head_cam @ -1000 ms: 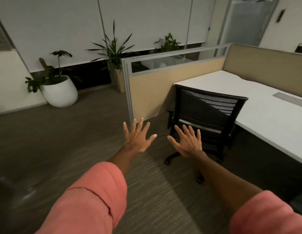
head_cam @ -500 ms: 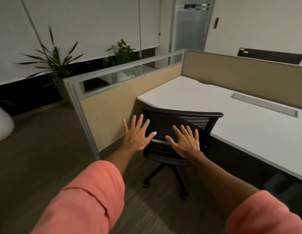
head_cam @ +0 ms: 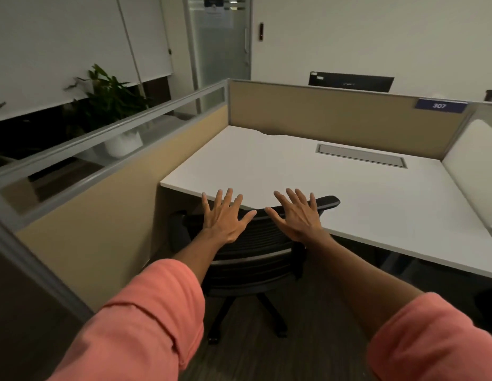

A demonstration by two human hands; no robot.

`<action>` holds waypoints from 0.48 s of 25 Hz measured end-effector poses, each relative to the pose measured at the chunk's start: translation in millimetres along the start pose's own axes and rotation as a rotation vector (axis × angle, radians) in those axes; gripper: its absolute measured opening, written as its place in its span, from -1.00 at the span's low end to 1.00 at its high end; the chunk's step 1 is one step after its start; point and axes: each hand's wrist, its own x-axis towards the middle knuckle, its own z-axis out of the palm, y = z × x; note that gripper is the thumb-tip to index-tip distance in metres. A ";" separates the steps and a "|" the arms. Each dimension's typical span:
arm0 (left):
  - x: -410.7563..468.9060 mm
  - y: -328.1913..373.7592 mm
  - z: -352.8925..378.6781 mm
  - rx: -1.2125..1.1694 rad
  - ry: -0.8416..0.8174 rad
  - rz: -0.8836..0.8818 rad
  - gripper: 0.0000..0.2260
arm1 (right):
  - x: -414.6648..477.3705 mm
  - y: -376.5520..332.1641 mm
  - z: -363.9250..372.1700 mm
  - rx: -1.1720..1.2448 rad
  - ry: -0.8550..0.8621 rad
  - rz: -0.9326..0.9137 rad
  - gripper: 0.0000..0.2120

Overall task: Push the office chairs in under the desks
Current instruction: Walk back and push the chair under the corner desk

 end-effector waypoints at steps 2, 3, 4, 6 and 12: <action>13.6 5.9 6.7 -0.103 -0.054 -0.016 -0.29 | 11.3 7.8 -0.5 0.009 -0.025 0.018 -0.33; 18.7 9.0 9.6 -0.146 -0.081 -0.040 -0.28 | 16.6 11.1 -0.2 0.025 -0.050 0.021 -0.35; 24.2 12.1 12.1 -0.160 -0.112 -0.063 -0.26 | 22.4 14.8 1.1 0.043 -0.086 0.016 -0.38; 32.0 14.1 14.9 -0.100 -0.186 -0.085 -0.23 | 32.2 19.8 4.0 0.047 -0.167 -0.013 -0.41; 41.6 11.3 18.9 -0.024 -0.205 -0.077 -0.20 | 53.6 30.8 4.6 -0.098 -0.225 -0.128 -0.35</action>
